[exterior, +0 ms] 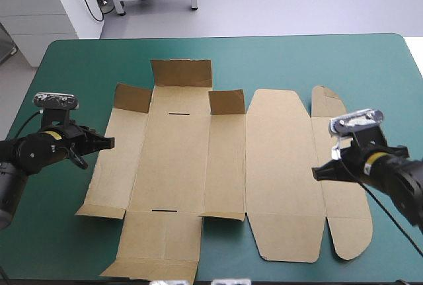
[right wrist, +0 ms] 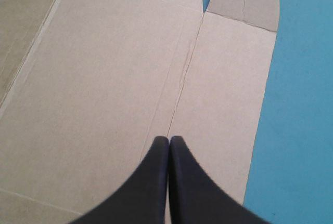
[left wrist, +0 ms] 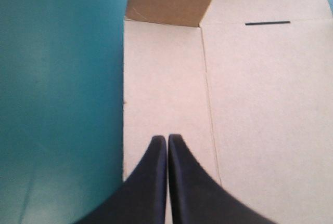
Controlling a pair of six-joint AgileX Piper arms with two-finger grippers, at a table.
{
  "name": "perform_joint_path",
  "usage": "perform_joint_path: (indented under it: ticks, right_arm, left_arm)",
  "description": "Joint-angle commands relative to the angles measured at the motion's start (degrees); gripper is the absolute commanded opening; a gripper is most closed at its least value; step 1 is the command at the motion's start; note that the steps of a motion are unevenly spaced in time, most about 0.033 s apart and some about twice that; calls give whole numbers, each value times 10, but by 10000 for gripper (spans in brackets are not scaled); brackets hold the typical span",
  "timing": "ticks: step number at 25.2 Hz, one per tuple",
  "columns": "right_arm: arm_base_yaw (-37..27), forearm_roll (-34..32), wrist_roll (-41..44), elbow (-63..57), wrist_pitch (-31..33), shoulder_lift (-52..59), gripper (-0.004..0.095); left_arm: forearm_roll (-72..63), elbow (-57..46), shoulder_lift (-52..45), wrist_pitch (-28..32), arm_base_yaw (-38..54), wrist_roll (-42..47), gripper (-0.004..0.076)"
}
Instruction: Fold the box
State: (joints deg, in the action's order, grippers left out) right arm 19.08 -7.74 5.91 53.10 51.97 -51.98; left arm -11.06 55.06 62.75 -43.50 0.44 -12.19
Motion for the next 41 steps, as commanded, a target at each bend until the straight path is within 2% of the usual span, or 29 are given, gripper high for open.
perform_joint_path:
  ticks: [1,7,10,13,15,17,25,27,30,31,32,33,41]
  right_arm:
    - [-3,-11,7,-41,-55,91,-21]
    - [-3,-13,23,-96,-42,227,-19]
    - [-3,-20,31,-110,-14,280,-19]
    - [-3,-20,43,-124,7,321,-19]
    - [-3,-19,49,-130,16,343,-19]
    - [-3,-14,49,-132,25,358,-19]
    - [-3,10,52,-146,69,369,-19]
    - [-3,11,52,-151,74,369,-19]
    - [-3,13,52,-162,78,369,-19]
    - [-3,16,52,-165,78,369,-20]
    - [-3,16,52,-174,78,369,-19]
    - [-3,21,52,-176,79,369,-19]
    - [-3,31,51,-180,80,369,-21]
  left_arm:
    - [-59,39,34,4,0,-38,-3]
    - [-103,68,91,-23,30,-72,-3]
    - [-203,71,115,-85,112,-162,-3]
    - [-273,71,146,-185,209,-241,-3]
    - [-309,71,167,-227,262,-239,-4]
    - [-350,71,183,-245,288,-239,-4]
    - [-337,72,214,-280,268,-252,10]
    - [-335,72,214,-280,253,-256,74]
    - [-323,72,215,-275,242,-256,247]
    - [-317,72,215,-270,240,-247,324]
    - [-305,72,215,-262,238,-210,449]
    - [-305,72,218,-261,238,-203,515]
    - [-304,70,294,-277,238,-202,529]
